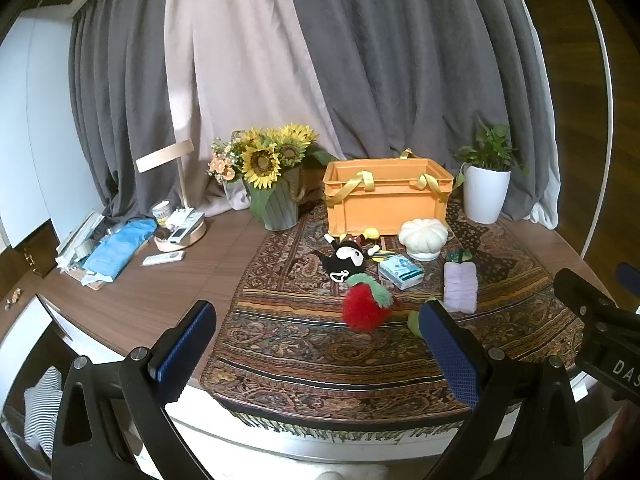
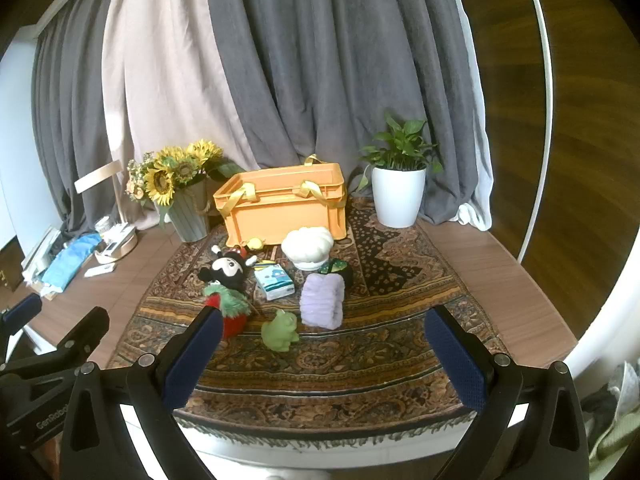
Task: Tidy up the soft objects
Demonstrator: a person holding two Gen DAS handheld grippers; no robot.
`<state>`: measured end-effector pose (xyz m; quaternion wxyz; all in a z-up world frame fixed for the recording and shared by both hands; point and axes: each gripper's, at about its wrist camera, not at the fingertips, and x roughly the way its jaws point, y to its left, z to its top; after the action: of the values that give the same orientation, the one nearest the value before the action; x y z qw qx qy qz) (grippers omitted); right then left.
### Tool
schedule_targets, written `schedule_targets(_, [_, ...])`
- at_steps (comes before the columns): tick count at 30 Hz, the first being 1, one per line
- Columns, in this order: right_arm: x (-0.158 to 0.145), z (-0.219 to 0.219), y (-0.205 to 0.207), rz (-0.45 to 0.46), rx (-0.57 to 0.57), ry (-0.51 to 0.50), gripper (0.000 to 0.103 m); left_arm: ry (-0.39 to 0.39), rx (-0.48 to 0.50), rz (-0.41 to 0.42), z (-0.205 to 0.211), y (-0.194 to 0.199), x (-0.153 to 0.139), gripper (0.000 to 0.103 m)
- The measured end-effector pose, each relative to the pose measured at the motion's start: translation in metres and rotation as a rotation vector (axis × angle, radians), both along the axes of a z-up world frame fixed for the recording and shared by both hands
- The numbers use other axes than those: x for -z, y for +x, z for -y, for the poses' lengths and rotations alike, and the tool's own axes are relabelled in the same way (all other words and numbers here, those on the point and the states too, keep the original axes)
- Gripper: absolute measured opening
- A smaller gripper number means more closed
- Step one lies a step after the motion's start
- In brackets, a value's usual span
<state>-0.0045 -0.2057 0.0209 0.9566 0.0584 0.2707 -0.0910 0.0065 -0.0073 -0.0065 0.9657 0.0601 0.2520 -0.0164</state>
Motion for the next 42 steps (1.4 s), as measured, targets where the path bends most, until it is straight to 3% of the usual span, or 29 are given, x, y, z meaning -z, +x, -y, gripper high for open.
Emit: schedule_targets(42, [0.008,0.007,0.004,-0.004,0.002,0.007,0.102,-0.002,0.012,-0.009,0.020,0.000,0.010,0.103])
